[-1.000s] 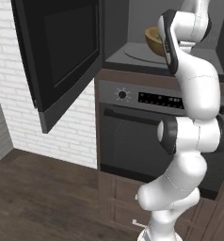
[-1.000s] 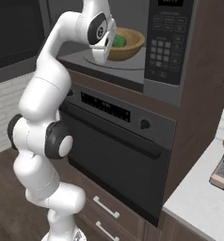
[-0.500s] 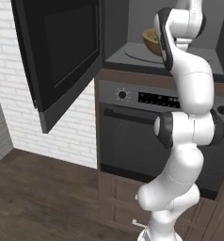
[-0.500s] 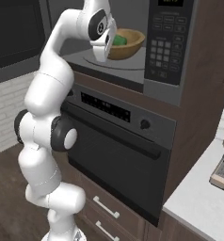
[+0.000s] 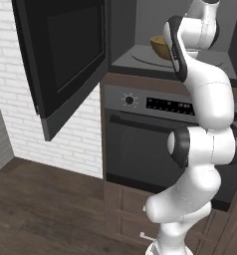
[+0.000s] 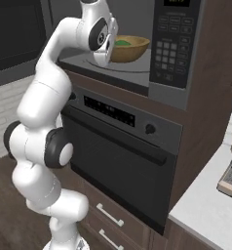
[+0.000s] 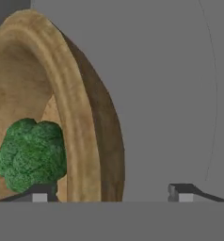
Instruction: Pick the broccoli from the sink and place it in the bowl. Then pick the bowl and place it in the microwave. Then close the microwave door and press the start button.
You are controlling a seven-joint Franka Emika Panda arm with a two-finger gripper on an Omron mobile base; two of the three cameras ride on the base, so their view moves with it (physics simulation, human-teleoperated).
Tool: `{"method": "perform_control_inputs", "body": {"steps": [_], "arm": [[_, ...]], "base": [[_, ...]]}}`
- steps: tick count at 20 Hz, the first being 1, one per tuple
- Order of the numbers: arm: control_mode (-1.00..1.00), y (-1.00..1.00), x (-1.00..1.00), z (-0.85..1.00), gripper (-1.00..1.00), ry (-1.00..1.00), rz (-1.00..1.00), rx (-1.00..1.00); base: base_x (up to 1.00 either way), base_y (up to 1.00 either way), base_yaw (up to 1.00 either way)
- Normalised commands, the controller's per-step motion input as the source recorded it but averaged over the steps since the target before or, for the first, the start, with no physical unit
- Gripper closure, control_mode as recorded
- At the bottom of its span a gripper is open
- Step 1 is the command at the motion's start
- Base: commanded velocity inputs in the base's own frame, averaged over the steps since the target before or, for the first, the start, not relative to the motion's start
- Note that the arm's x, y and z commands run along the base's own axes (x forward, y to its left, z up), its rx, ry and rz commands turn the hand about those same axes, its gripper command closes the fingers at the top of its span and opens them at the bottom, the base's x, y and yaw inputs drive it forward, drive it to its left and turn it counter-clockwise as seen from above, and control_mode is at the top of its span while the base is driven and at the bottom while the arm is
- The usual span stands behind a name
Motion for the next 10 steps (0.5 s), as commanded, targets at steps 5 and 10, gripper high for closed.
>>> {"method": "perform_control_inputs", "body": {"steps": [5,10], "arm": [[-1.0,0.2,-0.26,0.0,-1.0,-0.43,0.0,0.0],[-1.0,0.19,-0.56,0.09,-1.0,-0.16,0.0,0.0]], "base": [[0.0,0.0,0.0],[0.0,0.0,0.0]]}}
